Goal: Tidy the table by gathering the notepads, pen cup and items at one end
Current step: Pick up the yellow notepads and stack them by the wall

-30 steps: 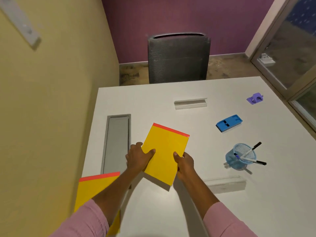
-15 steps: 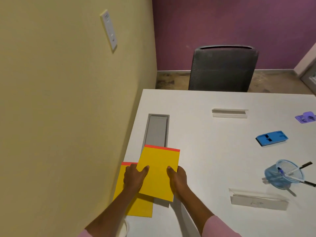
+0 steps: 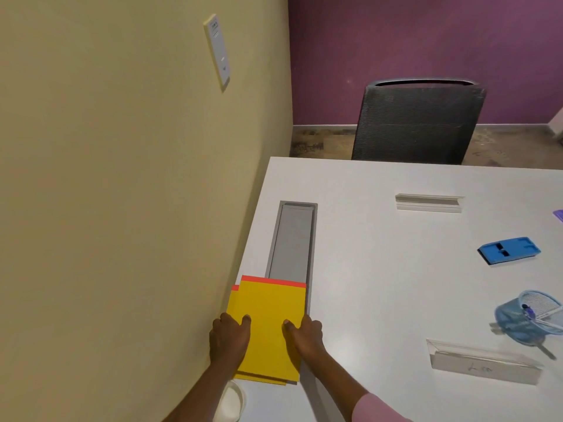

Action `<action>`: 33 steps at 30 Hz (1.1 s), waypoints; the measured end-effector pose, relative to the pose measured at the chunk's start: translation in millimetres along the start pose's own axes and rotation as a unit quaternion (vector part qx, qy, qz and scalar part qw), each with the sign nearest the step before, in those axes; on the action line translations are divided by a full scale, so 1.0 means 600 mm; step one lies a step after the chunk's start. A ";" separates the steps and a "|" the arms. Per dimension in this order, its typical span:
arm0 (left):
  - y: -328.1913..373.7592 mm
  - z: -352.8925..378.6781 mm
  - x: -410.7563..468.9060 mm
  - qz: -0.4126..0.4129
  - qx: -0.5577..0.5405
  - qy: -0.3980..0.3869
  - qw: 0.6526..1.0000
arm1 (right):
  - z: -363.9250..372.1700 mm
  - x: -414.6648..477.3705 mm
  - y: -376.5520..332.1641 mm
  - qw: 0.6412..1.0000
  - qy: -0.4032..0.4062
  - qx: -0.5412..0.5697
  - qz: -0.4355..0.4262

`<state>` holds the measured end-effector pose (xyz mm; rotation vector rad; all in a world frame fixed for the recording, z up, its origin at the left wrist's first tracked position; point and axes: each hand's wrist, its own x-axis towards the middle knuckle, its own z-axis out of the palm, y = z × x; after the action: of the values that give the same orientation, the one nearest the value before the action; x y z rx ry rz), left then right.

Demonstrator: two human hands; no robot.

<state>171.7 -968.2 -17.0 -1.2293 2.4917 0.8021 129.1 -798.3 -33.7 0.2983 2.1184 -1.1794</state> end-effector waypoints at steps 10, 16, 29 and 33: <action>-0.018 0.001 0.009 -0.026 -0.009 -0.025 0.999 | 0.042 -0.002 0.004 0.997 0.001 -0.078 -0.001; -0.021 0.002 0.013 -0.025 -0.011 -0.041 0.999 | 0.055 0.005 0.004 0.992 0.015 -0.122 -0.007; -0.022 -0.002 0.011 -0.020 0.006 -0.053 0.998 | 0.080 0.002 0.007 0.987 0.025 -0.157 -0.002; -0.022 -0.002 0.009 -0.019 0.019 -0.058 0.998 | 0.084 -0.002 0.008 0.990 0.034 -0.140 -0.005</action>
<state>179.0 -979.2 -23.2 -1.1782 2.3737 0.7911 155.3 -836.9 -53.9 0.2017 2.3126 -0.8733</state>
